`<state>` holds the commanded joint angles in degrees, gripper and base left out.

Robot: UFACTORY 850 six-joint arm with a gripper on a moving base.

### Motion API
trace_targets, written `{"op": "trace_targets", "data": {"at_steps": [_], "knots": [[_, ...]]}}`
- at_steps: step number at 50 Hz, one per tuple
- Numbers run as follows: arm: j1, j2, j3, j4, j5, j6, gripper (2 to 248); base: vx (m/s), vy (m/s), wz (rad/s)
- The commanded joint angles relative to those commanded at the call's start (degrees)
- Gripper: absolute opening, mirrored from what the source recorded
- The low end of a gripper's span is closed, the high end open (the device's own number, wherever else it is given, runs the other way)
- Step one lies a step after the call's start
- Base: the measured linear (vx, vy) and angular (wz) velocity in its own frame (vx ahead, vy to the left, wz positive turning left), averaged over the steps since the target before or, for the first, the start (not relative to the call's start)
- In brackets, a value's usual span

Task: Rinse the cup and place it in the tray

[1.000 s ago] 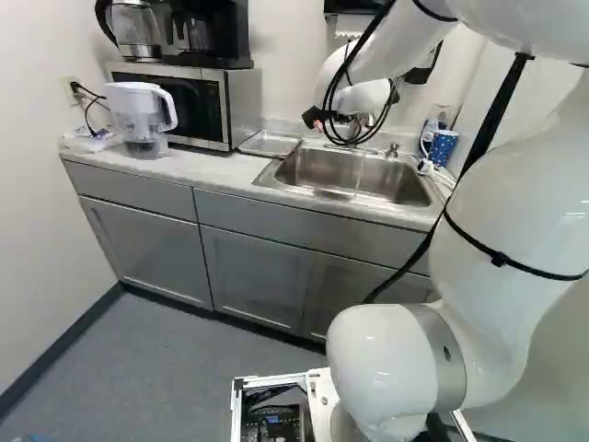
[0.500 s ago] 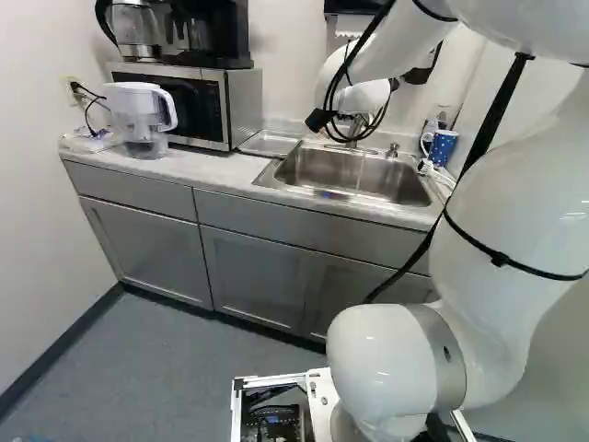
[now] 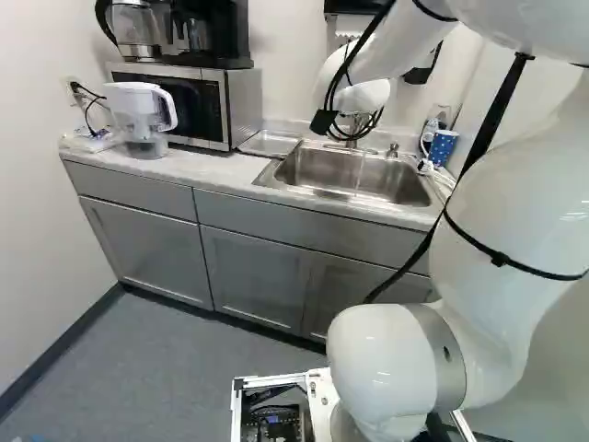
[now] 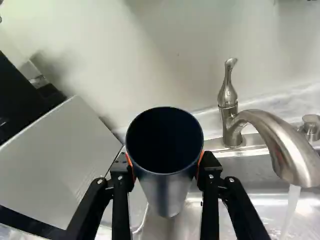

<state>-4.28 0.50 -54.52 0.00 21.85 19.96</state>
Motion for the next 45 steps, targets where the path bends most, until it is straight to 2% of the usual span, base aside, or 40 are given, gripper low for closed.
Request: {"op": "trace_targets", "data": {"at_steps": [26,45], "knots": [[0.0,0.0,0.0,0.0,0.0,-15.6,126,0.0,0.0,0.0],[0.2,-0.2,-0.2,0.0,0.0,-15.6,126,0.0,0.0,0.0]]}}
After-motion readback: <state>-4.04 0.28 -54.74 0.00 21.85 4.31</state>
